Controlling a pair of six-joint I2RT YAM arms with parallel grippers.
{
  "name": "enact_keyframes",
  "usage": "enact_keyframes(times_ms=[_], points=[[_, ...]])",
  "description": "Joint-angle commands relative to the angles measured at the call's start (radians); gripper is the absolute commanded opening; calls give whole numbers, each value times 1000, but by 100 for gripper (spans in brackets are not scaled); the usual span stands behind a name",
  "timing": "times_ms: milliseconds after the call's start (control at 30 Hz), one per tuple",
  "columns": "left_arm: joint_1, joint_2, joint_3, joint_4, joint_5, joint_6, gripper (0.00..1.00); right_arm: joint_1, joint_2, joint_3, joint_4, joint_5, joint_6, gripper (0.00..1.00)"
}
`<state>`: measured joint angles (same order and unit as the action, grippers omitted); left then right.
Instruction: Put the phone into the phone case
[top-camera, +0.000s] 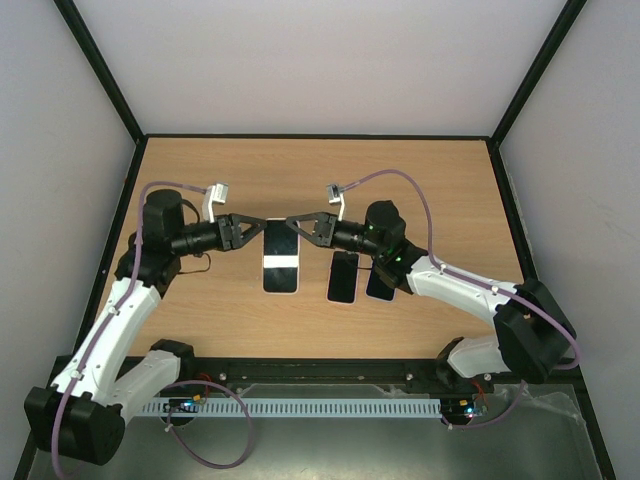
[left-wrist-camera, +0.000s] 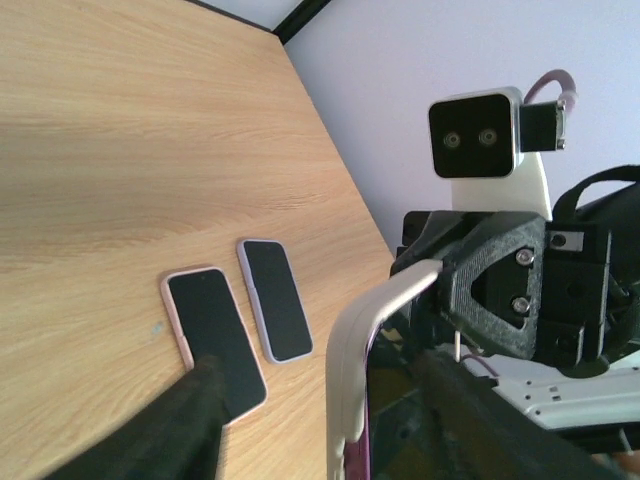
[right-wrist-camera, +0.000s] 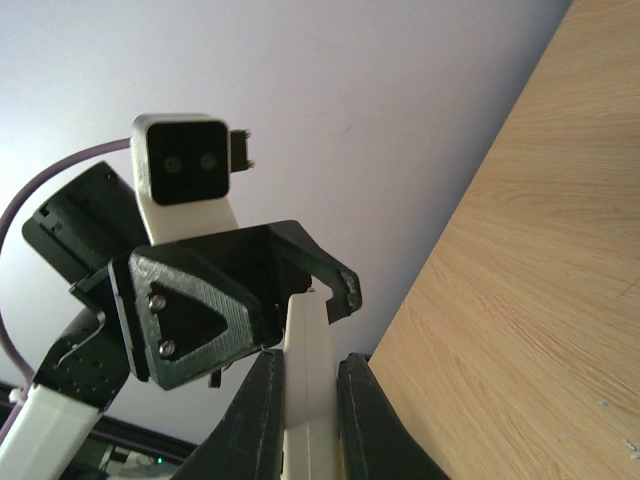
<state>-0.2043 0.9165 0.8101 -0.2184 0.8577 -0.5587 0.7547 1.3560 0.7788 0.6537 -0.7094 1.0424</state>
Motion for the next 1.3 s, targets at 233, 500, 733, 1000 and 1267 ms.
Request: enact_keyframes(times_ms=[233,500,733,1000,1267], points=[[5,-76,-80,11,74,-90,78,-15,-27,45,103,170,137,2],[5,-107,-170,47,134,-135,77,-21,-43,7,164,258,166,2],[5,-121,-195,105,162,-191,43,-21,-31,-10,197,268,183,2],[6,-103,-137,-34,46,-91,3,-20,-26,-30,166,257,143,2],[5,-95,-135,-38,11,-92,4,-27,27,-48,185,221,132,3]])
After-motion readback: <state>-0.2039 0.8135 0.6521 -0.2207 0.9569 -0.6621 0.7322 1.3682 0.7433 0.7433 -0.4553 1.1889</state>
